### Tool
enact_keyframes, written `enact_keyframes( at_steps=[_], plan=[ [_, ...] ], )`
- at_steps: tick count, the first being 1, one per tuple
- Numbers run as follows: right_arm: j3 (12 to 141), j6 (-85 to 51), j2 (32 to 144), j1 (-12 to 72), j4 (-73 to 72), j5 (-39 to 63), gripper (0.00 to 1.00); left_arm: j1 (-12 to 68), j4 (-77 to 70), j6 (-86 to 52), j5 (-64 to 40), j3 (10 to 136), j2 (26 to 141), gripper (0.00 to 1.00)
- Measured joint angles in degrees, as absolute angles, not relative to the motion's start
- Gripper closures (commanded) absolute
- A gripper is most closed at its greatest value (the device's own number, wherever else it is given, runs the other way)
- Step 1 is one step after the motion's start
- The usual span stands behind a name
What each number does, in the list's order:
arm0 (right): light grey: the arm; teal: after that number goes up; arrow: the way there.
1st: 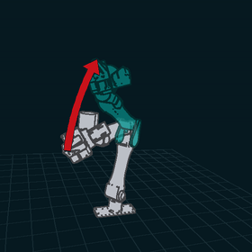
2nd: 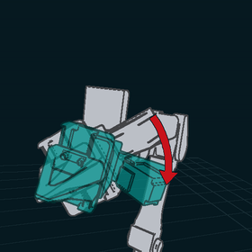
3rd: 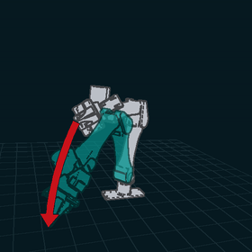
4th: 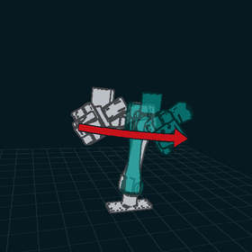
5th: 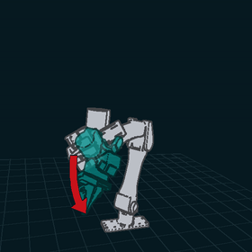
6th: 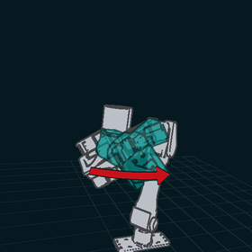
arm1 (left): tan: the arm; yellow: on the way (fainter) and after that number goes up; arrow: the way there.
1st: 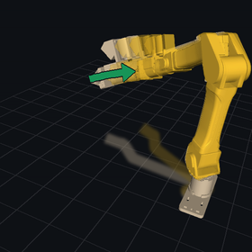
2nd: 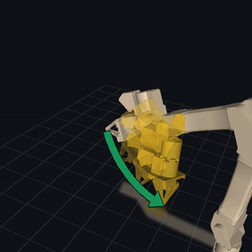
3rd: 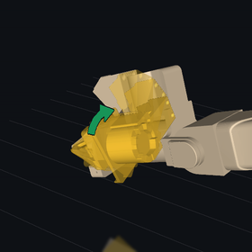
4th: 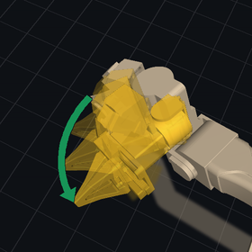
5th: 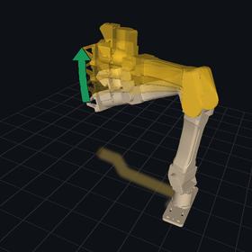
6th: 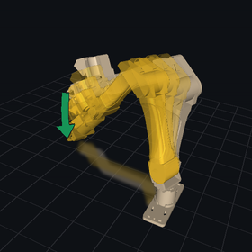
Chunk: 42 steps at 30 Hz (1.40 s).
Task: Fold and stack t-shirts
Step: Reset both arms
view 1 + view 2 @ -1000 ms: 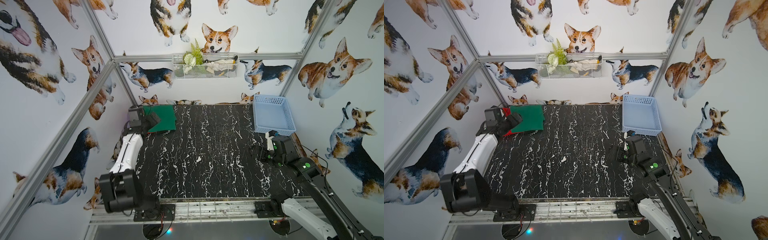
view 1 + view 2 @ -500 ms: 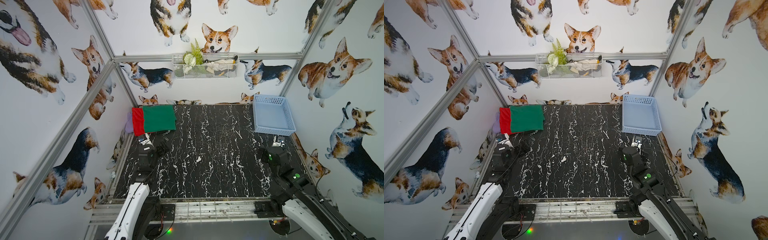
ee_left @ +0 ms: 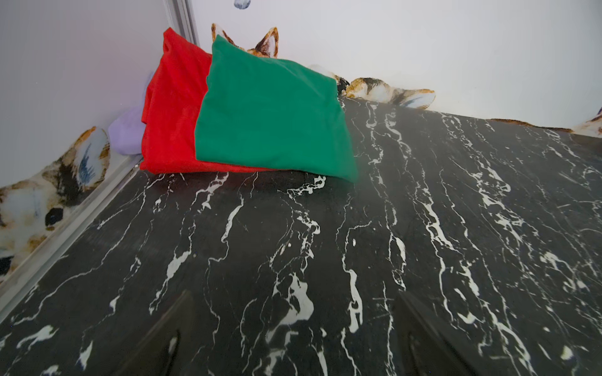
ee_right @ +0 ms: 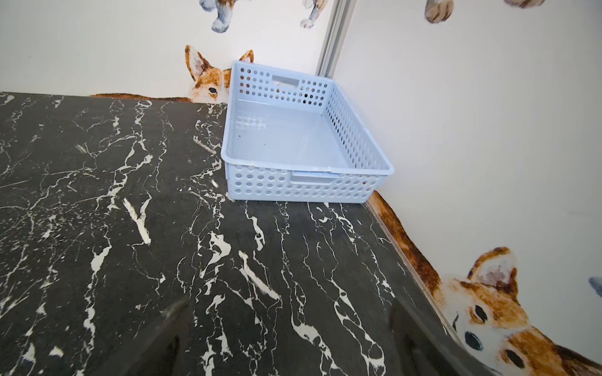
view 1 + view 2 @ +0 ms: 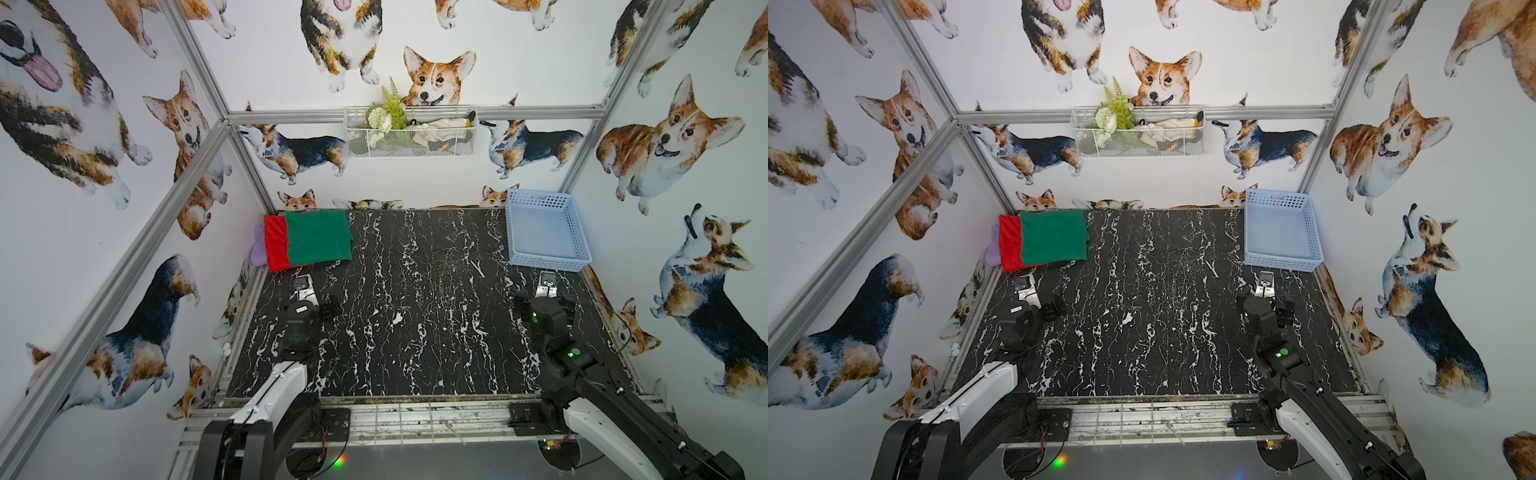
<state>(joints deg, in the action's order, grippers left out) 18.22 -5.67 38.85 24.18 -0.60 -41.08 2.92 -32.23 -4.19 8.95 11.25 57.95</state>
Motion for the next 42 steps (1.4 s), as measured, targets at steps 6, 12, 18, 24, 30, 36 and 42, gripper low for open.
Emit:
enact_keyframes(
  at_steps=[6, 12, 18, 24, 30, 36, 42],
  plan=[
    [15.6, -4.8, 40.3, 17.5, -7.9, -33.5, 0.0, 2.5, -46.6, 1.5, 8.4, 11.7, 71.3, 0.0],
    [15.6, -3.2, 53.5, 14.4, -18.8, -27.4, 0.0, 0.8, -53.3, 3.5, 3.4, 15.5, 81.7, 0.0],
    [21.3, 0.1, 73.4, 13.5, -30.0, -25.4, 0.0, -8.0, -53.7, 1.3, -8.0, 19.8, 89.4, 0.0],
    [26.0, 2.7, 82.9, 13.0, -33.2, -25.2, 0.0, -9.0, -54.5, 0.2, -14.4, 20.6, 90.2, 0.0],
    [25.9, 2.7, 83.0, 12.4, -34.6, -25.3, 0.0, -9.1, -54.5, -0.1, -16.1, 20.7, 90.3, 0.0],
    [18.6, 1.7, 81.2, 12.3, -42.3, -29.1, 0.0, -9.1, -54.5, -0.1, -16.7, 20.7, 90.3, 0.0],
    [8.0, 2.5, 82.0, 9.7, -59.5, -18.7, 0.0, -9.1, -54.5, -0.1, -16.8, 20.7, 90.3, 0.0]
  ],
)
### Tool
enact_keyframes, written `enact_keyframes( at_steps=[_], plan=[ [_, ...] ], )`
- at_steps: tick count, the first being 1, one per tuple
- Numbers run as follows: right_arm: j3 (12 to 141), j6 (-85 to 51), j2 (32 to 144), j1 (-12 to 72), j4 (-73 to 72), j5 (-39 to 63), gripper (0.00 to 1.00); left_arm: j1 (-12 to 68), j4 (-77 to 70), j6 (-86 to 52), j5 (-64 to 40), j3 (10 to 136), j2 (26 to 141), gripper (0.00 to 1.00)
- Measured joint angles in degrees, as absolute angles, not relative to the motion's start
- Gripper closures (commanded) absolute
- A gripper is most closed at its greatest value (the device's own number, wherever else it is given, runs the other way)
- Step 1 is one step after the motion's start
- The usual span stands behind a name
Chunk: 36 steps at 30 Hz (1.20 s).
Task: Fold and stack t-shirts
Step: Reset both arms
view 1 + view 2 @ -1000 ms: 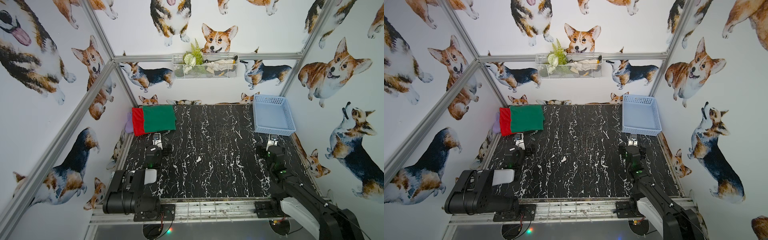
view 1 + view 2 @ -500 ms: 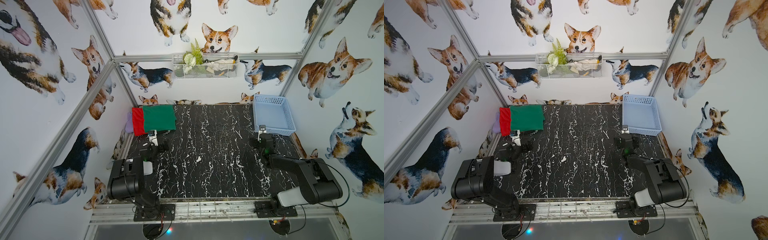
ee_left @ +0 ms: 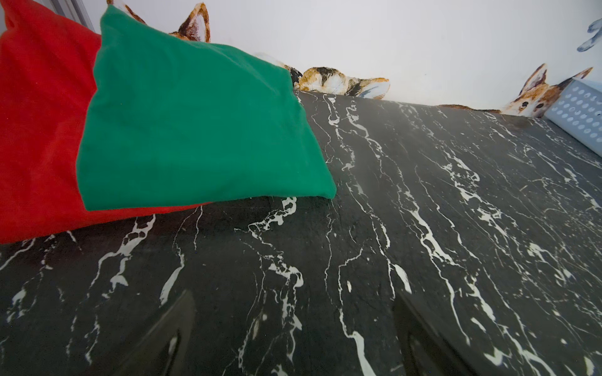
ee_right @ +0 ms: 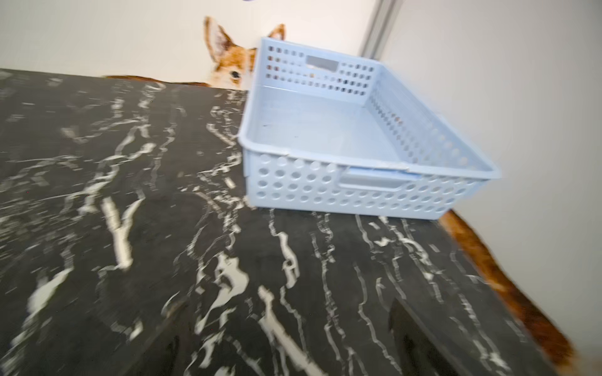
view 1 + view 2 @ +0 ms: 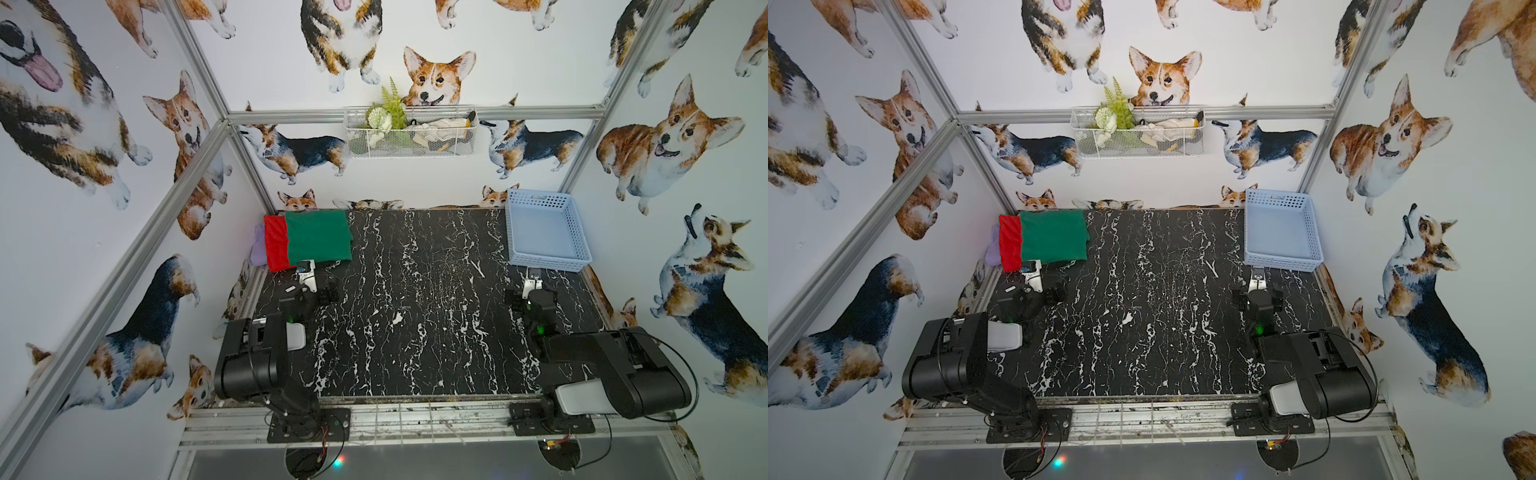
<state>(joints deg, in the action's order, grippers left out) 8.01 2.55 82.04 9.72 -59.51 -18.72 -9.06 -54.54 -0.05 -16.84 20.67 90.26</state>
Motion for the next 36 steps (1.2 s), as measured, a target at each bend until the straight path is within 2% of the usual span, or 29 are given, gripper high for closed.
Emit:
enact_keyframes(
  at_steps=[3, 7, 12, 33, 36],
  plan=[
    [5.8, 3.4, 86.5, 8.9, -62.3, -13.1, 0.0, -9.0, -54.5, -0.1, -16.8, 20.7, 90.3, 0.0],
    [15.4, 2.1, 83.2, 4.6, -58.1, -8.9, 0.0, -9.0, -54.5, -0.1, -16.9, 20.7, 90.3, 0.0],
    [19.3, -0.6, 83.8, 0.9, -50.2, -3.3, 0.0, -9.0, -54.5, -0.1, -16.8, 20.7, 90.3, 0.0],
    [19.8, -3.4, 83.9, -2.2, -45.4, 5.0, 0.0, -7.9, -52.9, 0.0, -15.4, 21.6, 90.3, 0.0],
    [19.2, -3.3, 82.9, -0.2, -45.2, 3.1, 0.0, -7.9, -52.9, 0.0, -15.4, 21.6, 90.3, 0.0]
  ],
)
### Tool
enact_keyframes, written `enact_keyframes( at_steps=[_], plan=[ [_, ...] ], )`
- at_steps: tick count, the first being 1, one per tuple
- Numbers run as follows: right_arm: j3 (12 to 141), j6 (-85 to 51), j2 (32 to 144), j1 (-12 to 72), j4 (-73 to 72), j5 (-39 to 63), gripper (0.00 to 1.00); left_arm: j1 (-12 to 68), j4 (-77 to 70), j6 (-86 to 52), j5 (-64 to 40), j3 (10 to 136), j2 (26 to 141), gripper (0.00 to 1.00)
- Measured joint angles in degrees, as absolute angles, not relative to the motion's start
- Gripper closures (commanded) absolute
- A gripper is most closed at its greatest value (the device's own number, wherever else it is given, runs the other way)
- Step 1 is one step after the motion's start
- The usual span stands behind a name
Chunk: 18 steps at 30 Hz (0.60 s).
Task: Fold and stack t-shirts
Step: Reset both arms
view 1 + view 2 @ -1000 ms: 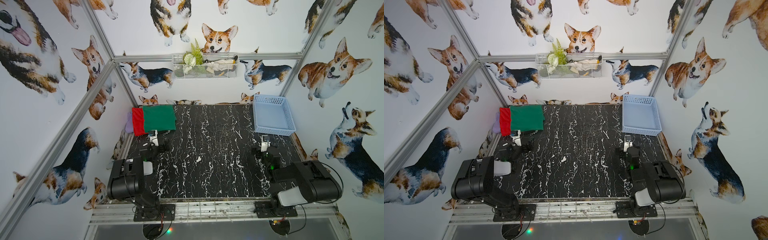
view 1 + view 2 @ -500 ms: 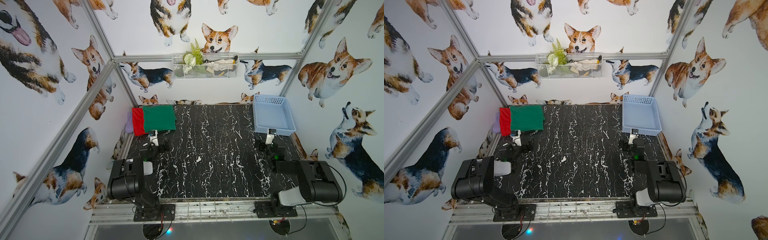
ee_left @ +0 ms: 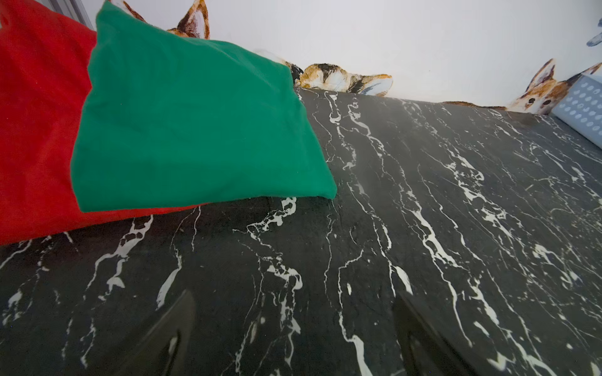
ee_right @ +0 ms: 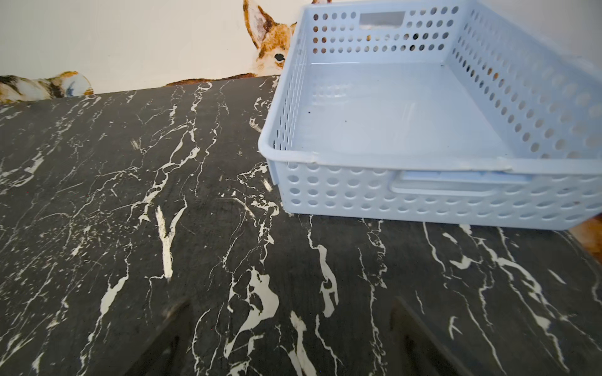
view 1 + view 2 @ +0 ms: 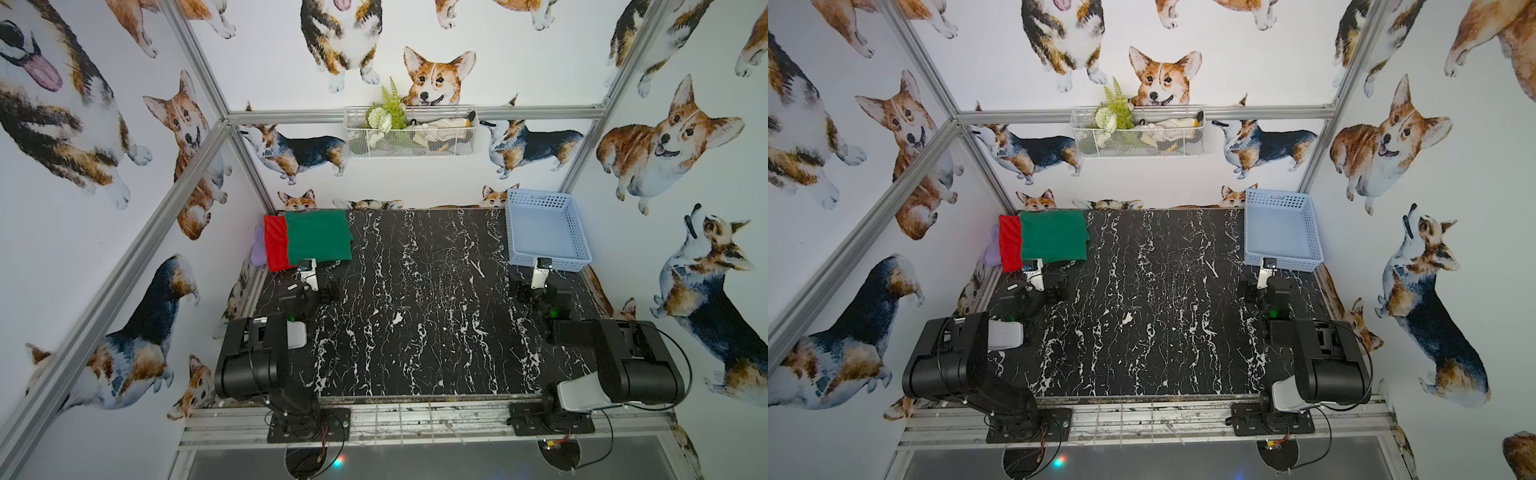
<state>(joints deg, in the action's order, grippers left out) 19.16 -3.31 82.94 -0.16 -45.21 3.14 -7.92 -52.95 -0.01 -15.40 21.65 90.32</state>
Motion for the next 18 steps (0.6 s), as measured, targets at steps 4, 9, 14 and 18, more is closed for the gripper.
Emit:
enact_keyframes(
  at_steps=[4, 9, 14, 18],
  plan=[
    [19.0, -3.2, 83.3, -1.5, -45.1, 3.9, 0.0, -7.9, -53.0, 0.0, -15.4, 21.6, 90.3, 0.0],
    [19.2, -3.4, 83.1, -2.2, -45.2, 5.1, 0.0, -7.9, -53.0, 0.0, -15.3, 21.6, 90.3, 0.0],
    [19.2, -3.4, 83.1, -2.0, -45.4, 5.8, 0.0, -7.9, -53.0, 0.0, -15.3, 21.5, 90.3, 0.0],
    [19.2, -3.4, 83.1, -2.0, -45.4, 5.8, 0.0, -7.9, -53.0, 0.0, -15.3, 21.5, 90.3, 0.0]
  ],
)
